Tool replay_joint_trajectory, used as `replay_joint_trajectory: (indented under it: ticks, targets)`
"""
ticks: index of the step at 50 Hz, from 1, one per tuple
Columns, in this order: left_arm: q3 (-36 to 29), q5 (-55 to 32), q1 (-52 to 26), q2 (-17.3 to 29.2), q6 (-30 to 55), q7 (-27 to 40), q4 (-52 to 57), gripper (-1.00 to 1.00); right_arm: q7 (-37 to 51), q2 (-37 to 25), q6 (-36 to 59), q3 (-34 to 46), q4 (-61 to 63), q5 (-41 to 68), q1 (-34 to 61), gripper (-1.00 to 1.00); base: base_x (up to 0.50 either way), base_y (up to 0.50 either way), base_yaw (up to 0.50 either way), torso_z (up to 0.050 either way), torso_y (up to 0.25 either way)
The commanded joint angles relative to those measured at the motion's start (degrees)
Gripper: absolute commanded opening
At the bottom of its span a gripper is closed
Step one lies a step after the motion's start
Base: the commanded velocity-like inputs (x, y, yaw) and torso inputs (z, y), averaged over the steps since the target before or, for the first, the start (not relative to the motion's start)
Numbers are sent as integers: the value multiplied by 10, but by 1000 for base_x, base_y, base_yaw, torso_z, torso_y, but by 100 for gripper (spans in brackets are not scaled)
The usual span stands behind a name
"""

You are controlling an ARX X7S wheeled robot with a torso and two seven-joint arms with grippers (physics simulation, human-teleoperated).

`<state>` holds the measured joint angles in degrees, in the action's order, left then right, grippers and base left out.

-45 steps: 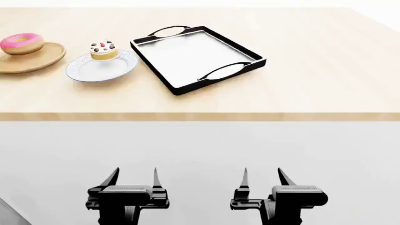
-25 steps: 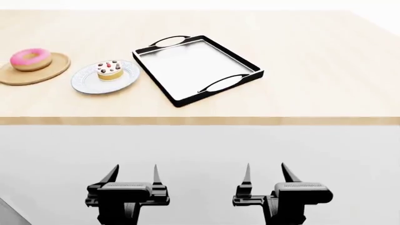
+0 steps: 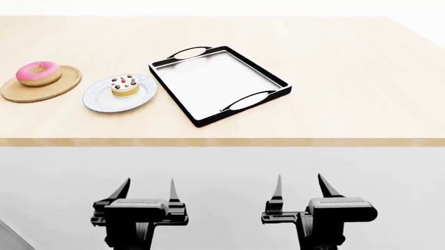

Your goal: Move the dessert items from the plate to the tray.

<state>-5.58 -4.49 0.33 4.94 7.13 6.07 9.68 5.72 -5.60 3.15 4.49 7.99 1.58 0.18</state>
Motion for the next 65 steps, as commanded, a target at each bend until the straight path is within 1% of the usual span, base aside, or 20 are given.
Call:
replay_joint_trajectory:
  ticks: [1,10,20,37,44,51,54,58,62,65]
  targets:
    - [-11,-5,3,10,26,13,29,100,13,-12,22,5,30,1,0,100,0,0,0,50,0]
    - [-11,-15,3,17,55,23,58,100,22,-21,31,8,45,-2,-2,100,0,31,0,50,0]
    - [-4,-24,-2,27,110,41,103,100,24,-32,50,4,74,10,0,100,0,450,0,0,0]
    - [-8,-31,-5,36,139,58,137,100,27,-41,57,10,81,18,5,100,0,500,0,0,0]
    - [-10,-31,-9,39,150,64,148,100,29,-45,61,14,88,18,6,100,0,306,0,0,0]
    - [-5,-45,-16,47,188,67,180,100,27,-53,91,18,117,21,11,100,0,214,0,0,0]
    - [4,-66,-24,49,218,63,199,100,21,-56,111,15,134,37,13,100,0,91,0,0,0]
    - [13,-88,-40,65,286,62,257,100,9,-66,180,3,198,78,22,100,0,0,0,0,0]
    - [45,-133,-64,84,375,56,314,100,5,-85,273,-13,277,115,44,100,0,0,0,0,0]
    - [79,-177,-104,93,475,62,367,100,5,-101,347,-31,325,145,74,100,0,0,0,0,0]
